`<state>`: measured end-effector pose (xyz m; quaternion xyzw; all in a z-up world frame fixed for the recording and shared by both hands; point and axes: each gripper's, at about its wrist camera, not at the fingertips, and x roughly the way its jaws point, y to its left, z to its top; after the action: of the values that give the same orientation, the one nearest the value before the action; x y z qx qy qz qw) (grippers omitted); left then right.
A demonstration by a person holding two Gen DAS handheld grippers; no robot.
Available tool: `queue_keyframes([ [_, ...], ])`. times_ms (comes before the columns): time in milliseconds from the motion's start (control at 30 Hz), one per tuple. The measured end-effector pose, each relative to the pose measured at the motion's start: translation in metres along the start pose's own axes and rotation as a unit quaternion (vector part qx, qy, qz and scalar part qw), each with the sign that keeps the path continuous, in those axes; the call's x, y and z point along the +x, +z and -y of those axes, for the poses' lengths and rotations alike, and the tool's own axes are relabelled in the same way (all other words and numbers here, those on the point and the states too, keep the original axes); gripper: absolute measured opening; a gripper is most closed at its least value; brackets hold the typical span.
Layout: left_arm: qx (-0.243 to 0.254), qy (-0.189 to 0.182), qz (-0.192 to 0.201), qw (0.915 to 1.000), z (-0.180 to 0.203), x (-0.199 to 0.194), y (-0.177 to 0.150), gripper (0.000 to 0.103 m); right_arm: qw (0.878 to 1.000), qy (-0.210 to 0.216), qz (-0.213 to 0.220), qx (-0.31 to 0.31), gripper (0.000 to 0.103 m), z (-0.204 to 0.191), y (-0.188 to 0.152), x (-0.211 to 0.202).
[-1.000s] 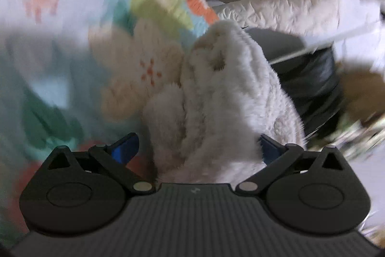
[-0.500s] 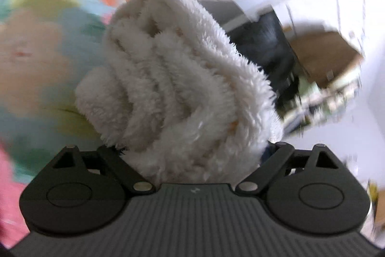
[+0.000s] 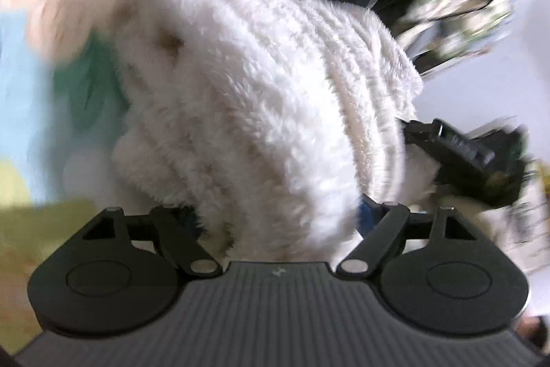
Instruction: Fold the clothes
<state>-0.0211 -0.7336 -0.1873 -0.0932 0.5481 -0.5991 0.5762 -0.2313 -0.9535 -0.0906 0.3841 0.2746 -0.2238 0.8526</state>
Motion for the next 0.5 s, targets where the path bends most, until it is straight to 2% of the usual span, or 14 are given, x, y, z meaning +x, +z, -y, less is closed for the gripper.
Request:
queue_keyframes([
  [100,0.038,0.015,0.007,0.9991,0.011,-0.006,-0.003,0.081,0.998,-0.053,-0.007,0.027,0.077,0.01,-0.012,0.001],
  [200,0.12,0.052,0.024,0.9911,0.043,-0.041,0.008,0.08,0.99,-0.125,0.057,-0.019,0.08,-0.02,-0.012,-0.038],
  [233,0.142,0.065,0.041,0.9869,0.054,-0.056,0.01,0.08,0.982,-0.162,0.074,-0.062,0.08,-0.039,-0.012,-0.047],
  [267,0.159,0.072,0.065,0.9826,0.065,-0.071,0.013,0.08,0.975,-0.181,0.083,-0.102,0.079,-0.045,-0.011,-0.048],
  [300,0.178,0.074,0.098,0.9762,0.077,-0.086,0.017,0.081,0.968,-0.181,0.088,-0.149,0.073,-0.065,-0.01,-0.049],
  [333,0.19,0.078,0.125,0.9706,0.083,-0.094,0.027,0.081,0.959,-0.179,0.092,-0.197,0.063,-0.085,-0.009,-0.05],
  [400,0.212,0.073,0.16,0.9613,0.101,-0.103,0.045,0.083,0.951,-0.163,0.073,-0.251,0.056,-0.112,-0.005,-0.041],
  [433,0.223,0.073,0.159,0.9589,0.107,-0.094,0.05,0.083,0.949,-0.16,0.062,-0.266,0.039,-0.117,-0.002,-0.029],
  [467,0.235,0.073,0.156,0.9567,0.113,-0.085,0.056,0.083,0.946,-0.156,0.05,-0.281,0.035,-0.122,0.0,-0.016],
  [500,0.244,0.091,0.14,0.9554,0.115,-0.065,0.062,0.082,0.942,-0.152,0.039,-0.296,0.032,-0.127,0.003,-0.004],
])
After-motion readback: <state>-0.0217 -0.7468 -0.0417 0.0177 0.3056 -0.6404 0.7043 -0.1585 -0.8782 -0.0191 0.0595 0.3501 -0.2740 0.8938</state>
